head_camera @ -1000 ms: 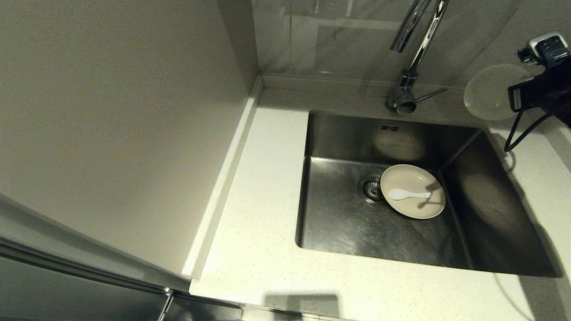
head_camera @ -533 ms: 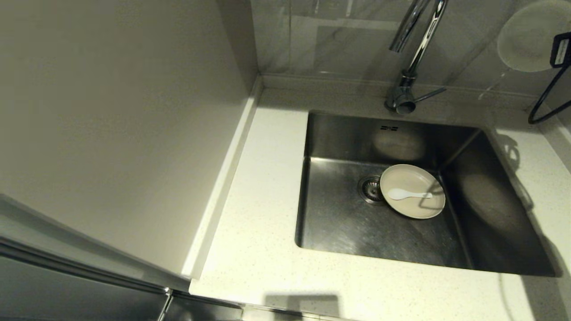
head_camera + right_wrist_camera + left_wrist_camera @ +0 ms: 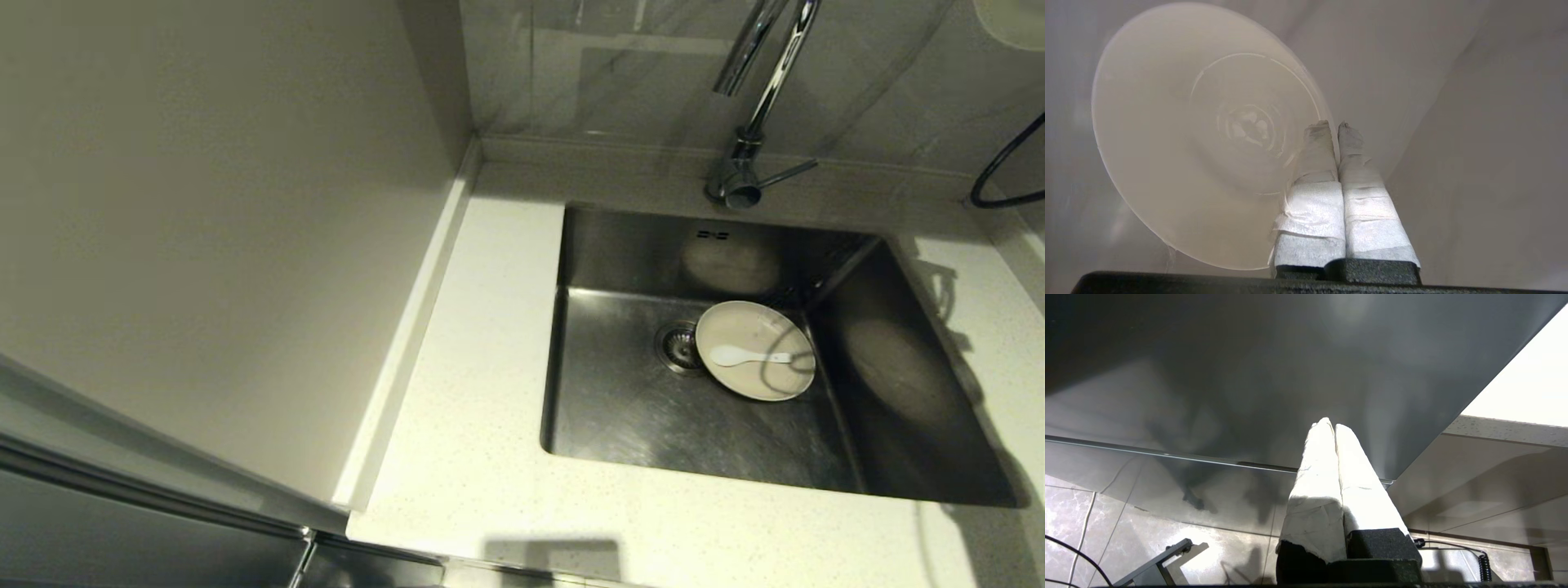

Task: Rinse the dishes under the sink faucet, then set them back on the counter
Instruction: Put a bowl back to the table from the sink

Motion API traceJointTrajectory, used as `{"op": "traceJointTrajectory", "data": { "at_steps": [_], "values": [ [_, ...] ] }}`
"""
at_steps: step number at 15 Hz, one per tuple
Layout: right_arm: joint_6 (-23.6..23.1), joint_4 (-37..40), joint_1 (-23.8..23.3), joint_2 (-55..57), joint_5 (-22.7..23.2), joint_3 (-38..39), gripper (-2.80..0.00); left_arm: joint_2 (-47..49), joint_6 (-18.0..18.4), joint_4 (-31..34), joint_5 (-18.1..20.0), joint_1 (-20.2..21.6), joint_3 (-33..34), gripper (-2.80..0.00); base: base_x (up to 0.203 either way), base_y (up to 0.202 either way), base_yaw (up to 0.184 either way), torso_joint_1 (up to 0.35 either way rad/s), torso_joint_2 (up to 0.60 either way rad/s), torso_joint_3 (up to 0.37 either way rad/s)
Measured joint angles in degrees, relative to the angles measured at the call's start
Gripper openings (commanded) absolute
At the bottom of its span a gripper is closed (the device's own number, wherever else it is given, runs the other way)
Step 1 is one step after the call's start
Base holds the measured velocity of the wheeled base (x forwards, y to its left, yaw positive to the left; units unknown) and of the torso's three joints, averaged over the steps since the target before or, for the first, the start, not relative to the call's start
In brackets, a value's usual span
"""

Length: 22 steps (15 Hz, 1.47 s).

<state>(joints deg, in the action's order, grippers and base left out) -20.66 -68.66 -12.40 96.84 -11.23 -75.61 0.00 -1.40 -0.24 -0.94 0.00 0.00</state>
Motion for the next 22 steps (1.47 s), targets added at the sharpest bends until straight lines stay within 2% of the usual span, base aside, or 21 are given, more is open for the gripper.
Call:
{"op": "traceJointTrajectory", "data": {
  "at_steps": [3, 7, 11, 13, 16, 18, 20, 22],
  "values": [
    [-0.11, -6.37, 0.02, -1.02, -0.10, 3.19, -2.80, 0.00, 0.02, 0.02, 0.00, 0.00, 0.00, -2.80, 0.000, 0.000, 0.000, 0.000, 0.00, 0.000],
    [-0.33, -7.17, 0.00, -2.42, -0.15, 11.22, -2.80, 0.00, 0.04, 0.02, 0.01, 0.00, 0.00, -2.80, 0.000, 0.000, 0.000, 0.000, 0.00, 0.000],
    [-0.61, -2.83, -0.16, -2.48, -2.18, 1.78, -2.80, 0.00, 0.02, 0.02, 0.00, -0.02, 0.00, -2.80, 0.000, 0.000, 0.000, 0.000, 0.00, 0.000],
    [-0.69, -2.22, -0.20, -2.48, -2.67, 1.23, -2.80, 0.00, 0.02, 0.02, 0.00, 0.00, 0.00, -2.80, 0.000, 0.000, 0.000, 0.000, 0.00, 0.000],
    [-1.44, -4.54, -0.17, -3.25, -1.91, 13.27, -2.80, 0.00, 0.02, 0.01, 0.01, -0.02, 0.00, -2.80, 0.000, 0.000, 0.000, 0.000, 0.00, 0.000],
    [-1.61, -3.44, -0.20, -3.51, -2.23, 18.16, -2.80, 0.00, 0.01, 0.00, 0.00, 0.00, 0.00, -2.80, 0.000, 0.000, 0.000, 0.000, 0.00, 0.000],
    [-1.46, -0.05, -0.27, -3.48, -3.32, 15.40, -2.80, 0.00, 0.03, 0.00, 0.00, 0.00, 0.00, -2.80, 0.000, 0.000, 0.000, 0.000, 0.00, 0.000],
    [-1.02, 2.71, -0.35, -3.59, -4.16, 7.00, -2.80, 0.00, 0.01, 0.00, -0.02, 0.00, 0.00, -2.80, 0.000, 0.000, 0.000, 0.000, 0.00, 0.000]
  ]
}}
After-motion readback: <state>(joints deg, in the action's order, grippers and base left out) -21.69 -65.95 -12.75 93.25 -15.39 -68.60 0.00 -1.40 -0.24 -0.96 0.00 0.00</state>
